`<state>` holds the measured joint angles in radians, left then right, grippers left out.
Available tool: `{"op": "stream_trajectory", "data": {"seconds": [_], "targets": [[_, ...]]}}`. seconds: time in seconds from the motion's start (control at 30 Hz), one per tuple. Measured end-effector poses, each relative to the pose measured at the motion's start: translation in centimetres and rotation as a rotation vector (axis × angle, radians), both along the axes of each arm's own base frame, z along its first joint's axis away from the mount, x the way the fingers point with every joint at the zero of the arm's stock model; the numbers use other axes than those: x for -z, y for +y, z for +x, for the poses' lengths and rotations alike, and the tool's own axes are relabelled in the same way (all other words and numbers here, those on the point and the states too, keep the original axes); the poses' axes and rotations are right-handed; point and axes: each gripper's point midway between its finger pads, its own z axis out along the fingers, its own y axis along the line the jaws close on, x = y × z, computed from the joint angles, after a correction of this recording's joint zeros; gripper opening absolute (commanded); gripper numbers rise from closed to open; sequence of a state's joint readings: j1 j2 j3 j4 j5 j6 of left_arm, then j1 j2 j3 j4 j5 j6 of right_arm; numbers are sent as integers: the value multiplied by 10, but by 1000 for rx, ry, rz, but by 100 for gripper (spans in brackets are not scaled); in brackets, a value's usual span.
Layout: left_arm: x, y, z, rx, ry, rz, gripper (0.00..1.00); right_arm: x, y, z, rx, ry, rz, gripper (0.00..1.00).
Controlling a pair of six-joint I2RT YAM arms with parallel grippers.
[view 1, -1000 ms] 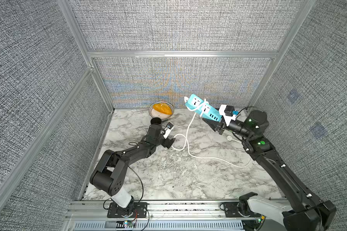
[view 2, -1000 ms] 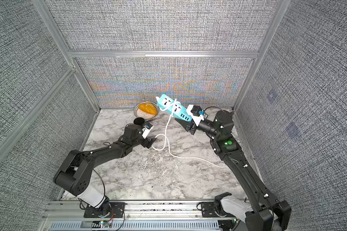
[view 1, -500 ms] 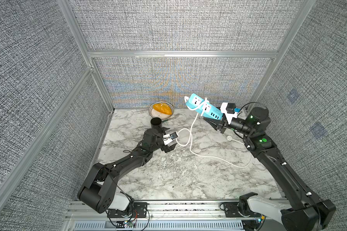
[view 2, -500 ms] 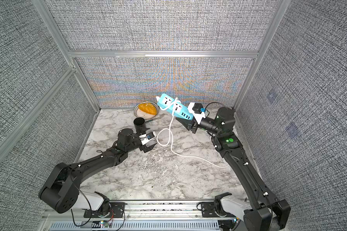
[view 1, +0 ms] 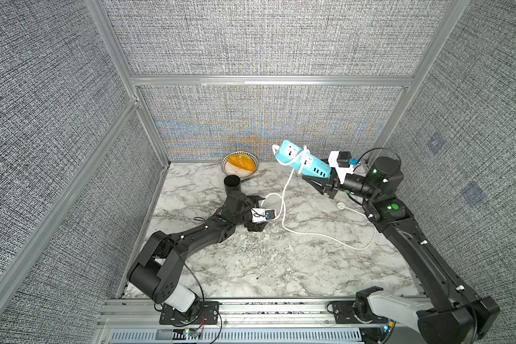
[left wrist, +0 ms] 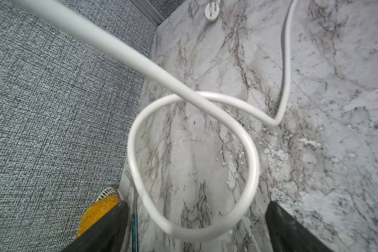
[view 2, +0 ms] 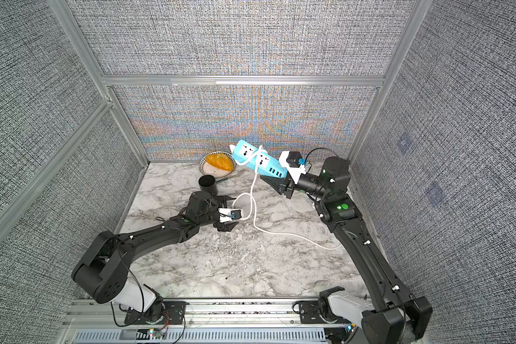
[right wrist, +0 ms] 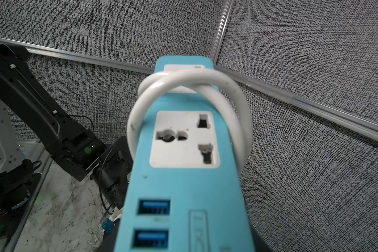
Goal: Wrap the cord around the power strip
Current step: Wrap the power cord around the power strip.
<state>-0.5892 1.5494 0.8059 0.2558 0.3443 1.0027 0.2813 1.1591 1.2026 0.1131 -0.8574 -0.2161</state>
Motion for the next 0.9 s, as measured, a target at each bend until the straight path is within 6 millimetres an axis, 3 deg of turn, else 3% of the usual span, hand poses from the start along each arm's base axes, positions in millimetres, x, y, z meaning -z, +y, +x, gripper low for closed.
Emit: {"op": "stream_trajectory", "data": {"seconds": [0.2, 0.3, 0.4, 0.47, 0.57, 0.77, 0.9], "targets": [[10, -9, -3, 44, 12, 36, 97, 0, 1, -2, -16, 12, 2, 0], [16, -16, 1, 55, 19, 51, 90, -1, 2, -4, -26, 19, 10, 0], [23, -22, 2, 70, 34, 70, 72, -3, 2, -6, -31, 14, 16, 0], [27, -23, 2, 72, 45, 78, 48, -5, 1, -7, -33, 10, 18, 0], [32, -21, -2, 77, 61, 83, 26, -6, 0, -4, -22, 2, 22, 0], [19, -31, -30, 127, 68, 65, 0, -4, -5, 16, 48, 17, 49, 0], [0, -37, -52, 157, 65, 36, 0, -3, -13, 39, 142, 20, 74, 0]]}}
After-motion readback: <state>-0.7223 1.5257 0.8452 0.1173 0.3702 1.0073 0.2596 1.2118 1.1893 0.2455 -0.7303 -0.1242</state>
